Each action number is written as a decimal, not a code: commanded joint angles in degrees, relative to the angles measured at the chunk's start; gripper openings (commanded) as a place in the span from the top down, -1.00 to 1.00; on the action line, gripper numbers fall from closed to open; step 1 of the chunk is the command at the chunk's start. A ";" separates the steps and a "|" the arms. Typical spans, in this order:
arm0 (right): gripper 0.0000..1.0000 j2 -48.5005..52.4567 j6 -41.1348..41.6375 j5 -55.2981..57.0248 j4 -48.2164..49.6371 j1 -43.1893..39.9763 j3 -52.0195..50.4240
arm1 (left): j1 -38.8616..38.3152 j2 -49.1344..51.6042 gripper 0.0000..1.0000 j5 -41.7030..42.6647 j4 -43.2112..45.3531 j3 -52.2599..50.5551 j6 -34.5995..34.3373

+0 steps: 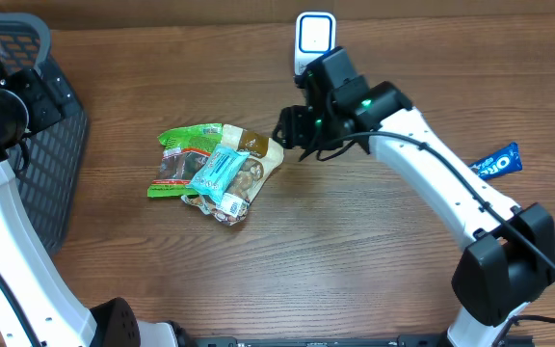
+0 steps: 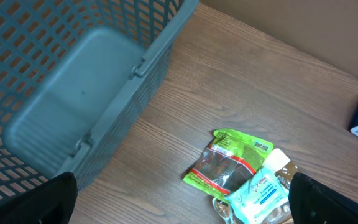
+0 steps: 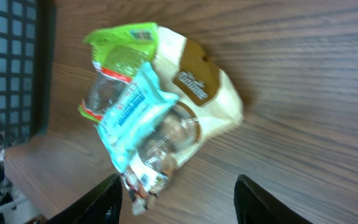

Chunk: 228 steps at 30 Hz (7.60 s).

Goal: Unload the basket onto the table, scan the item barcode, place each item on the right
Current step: 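Reach the right gripper to the pile and grasp the wipes pack, then pull the wipes pack right and release it on the table, then lower the right gripper onto the wipes pack and grasp it, then lift the wipes pack with the right gripper up to the scanner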

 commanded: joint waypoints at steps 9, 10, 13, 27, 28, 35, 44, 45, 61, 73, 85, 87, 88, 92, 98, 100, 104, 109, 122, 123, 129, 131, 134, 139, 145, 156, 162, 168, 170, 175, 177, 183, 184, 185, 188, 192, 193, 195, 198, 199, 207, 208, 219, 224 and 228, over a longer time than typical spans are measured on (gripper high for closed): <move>-0.65 1.95 17.57 4.11 20.50 7.50 -8.74 | 0.00 -0.15 -1.00 0.79 0.11 0.74 -0.20; -0.65 2.89 18.38 3.80 21.86 7.82 -8.74 | 0.00 -0.15 -0.99 0.79 0.09 0.74 -0.20; -0.63 8.35 21.59 -0.35 30.10 9.75 -8.74 | 0.00 -0.15 -1.00 0.79 0.11 0.74 -0.20; 0.46 17.68 23.91 -0.92 31.17 14.21 -8.74 | 0.00 -0.13 -1.00 0.79 0.11 0.74 -0.20; 0.53 17.68 23.82 -1.18 30.45 13.81 -8.74 | 0.00 -0.13 -1.00 0.81 0.11 0.74 -0.20; 0.92 13.75 13.00 -13.14 26.60 7.63 -8.68 | 0.00 -0.11 -1.00 0.79 0.11 0.74 -0.20; 0.92 -2.80 -9.84 -9.57 6.23 -1.95 -8.68 | 0.00 -0.11 -1.00 0.79 0.11 0.74 -0.20; 0.92 -3.69 -10.60 -4.79 4.48 -2.12 -8.68 | 0.00 -0.11 -1.00 0.79 0.11 0.74 -0.20; 0.92 4.52 -3.15 67.21 -18.16 5.51 -8.79 | 0.00 -0.11 -1.00 0.79 0.09 0.74 -0.20; -0.71 14.84 -5.95 63.14 -20.96 23.08 -7.98 | 0.00 -0.09 -1.00 0.81 0.09 0.74 -0.20; -1.00 3.50 -6.34 26.75 -24.55 8.26 7.65 | -0.02 0.02 -0.99 0.81 0.11 0.74 -0.20; -0.98 1.27 -10.67 20.22 -22.77 1.55 7.65 | -0.02 0.02 -0.99 0.81 0.11 0.74 -0.20; -0.93 1.11 -15.52 14.25 -21.38 -3.28 7.63 | -0.02 0.02 -1.00 0.79 0.11 0.74 -0.20; -0.96 3.74 -45.22 -9.79 -15.80 -13.40 4.72 | 0.00 0.04 -1.00 0.79 0.11 0.74 -0.20; -0.94 10.29 -52.76 -10.29 -8.46 -14.80 1.38 | 0.00 0.11 -0.99 0.79 0.11 0.74 -0.20; -0.87 12.66 -53.88 -10.10 -8.26 -14.40 1.36 | 0.00 0.11 -1.00 0.81 0.11 0.74 -0.20; -0.75 16.44 -53.86 -9.99 -8.22 -14.21 1.27 | 0.00 0.11 -0.99 0.79 0.11 0.74 -0.20; -0.63 20.37 -53.81 -10.78 -9.03 -13.09 1.25 | 0.00 0.11 -0.99 0.81 0.11 0.74 -0.20; 0.93 21.09 -16.76 9.35 -10.95 -13.60 -1.18 | 0.00 0.11 -0.99 0.79 0.11 0.74 -0.20; 0.92 21.05 -11.41 10.71 -11.98 -14.32 -1.18 | -0.02 0.11 -1.00 0.79 0.11 0.74 -0.20; 0.03 20.94 -0.33 10.03 -22.99 -20.76 -0.92 | 0.00 0.11 -1.00 0.79 0.11 0.74 -0.20; -0.08 20.35 -9.51 6.10 -26.84 -22.23 1.68 | -0.07 0.11 -1.00 0.81 0.11 0.74 -0.20; -0.16 19.15 -19.56 6.21 -29.49 -23.10 7.41 | -0.04 0.11 -0.99 0.81 0.09 0.74 -0.20; -0.46 18.80 -41.00 6.14 -28.79 -22.56 12.28 | 0.00 0.17 -0.99 0.81 0.11 0.74 -0.20; -0.57 19.78 -59.32 0.50 -26.43 -21.81 9.25 | 0.00 0.17 -1.00 0.81 0.09 0.74 -0.20; -0.37 19.78 -65.42 -7.32 -22.84 -21.81 -2.10 | 0.00 0.17 -1.00 0.81 0.11 0.74 -0.20; 0.90 19.78 -49.24 -7.32 -21.88 -21.92 -2.73 | 0.00 0.17 -1.00 0.79 0.11 0.74 -0.20; 0.92 19.78 -22.60 -4.48 -18.95 -22.25 -2.73 | 0.00 0.17 -1.00 0.79 0.09 0.74 -0.20; 0.92 19.78 -5.81 3.32 -17.84 -23.37 -2.73 | 0.00 0.17 -1.00 0.81 0.11 0.74 -0.20; 0.88 19.78 -1.22 3.61 -13.27 -24.20 -2.73 | 0.00 0.17 -1.00 0.79 0.11 0.74 -0.20; 0.72 19.78 -2.56 1.57 -12.09 -24.20 -2.73 | 0.00 0.17 -1.00 0.81 0.11 0.74 -0.20; 0.92 18.36 -25.92 -26.05 -11.28 -24.94 -2.67 | -0.02 0.17 -1.00 0.79 0.11 0.74 -0.20; 0.92 17.88 -26.88 -28.06 -11.23 -25.20 -2.62 | -0.02 0.17 -1.00 0.81 0.11 0.74 -0.20; 0.92 16.31 -28.65 -32.30 -11.50 -25.92 -2.14 | 0.00 0.17 -0.99 0.79 0.11 0.74 -0.20; 0.92 10.60 -32.35 -40.13 -11.45 -27.69 -1.46 | 0.00 0.17 -0.99 0.79 0.11 0.74 -0.20; 0.92 0.42 -30.05 -42.93 -9.25 -30.91 -0.94 | 0.00 0.17 -1.00 0.79 0.11 0.74 -0.20; 0.92 -2.86 -28.39 -42.84 -7.37 -32.09 -0.94 | 0.00 0.17 -1.00 0.81 0.11 0.74 -0.20; 0.92 -7.43 -24.92 -40.33 -3.69 -33.35 -0.94 | 0.00 0.17 -1.00 0.81 0.11 0.74 -0.20; 0.92 -14.67 -15.61 -28.83 0.83 -33.40 -0.94 | 0.00 0.17 -1.00 0.79 0.11 0.74 -0.20; 0.92 -15.85 -13.57 -26.25 1.05 -33.22 -0.94 | 0.00 0.17 -1.00 0.81 0.11 0.74 -0.20; 0.92 -20.52 -6.27 -22.01 2.25 -32.65 -0.94 | 0.00 0.17 -1.00 0.79 0.11 0.74 -0.20; 0.93 -20.52 -5.77 -22.03 2.25 -32.54 -0.94 | 0.00 0.17 -1.00 0.79 0.11 0.74 -0.20; 0.92 -17.25 -2.51 33.79 6.93 -12.15 -0.94 | 0.00 0.17 -0.99 0.81 0.11 0.74 -0.20; 0.92 -8.31 -16.46 55.39 19.69 -3.52 -0.94 | 0.00 0.17 -0.99 0.79 0.11 0.74 -0.20; 0.92 0.55 -33.03 64.81 33.66 -1.49 -0.96 | 0.00 0.17 -1.00 0.79 0.11 0.74 -0.20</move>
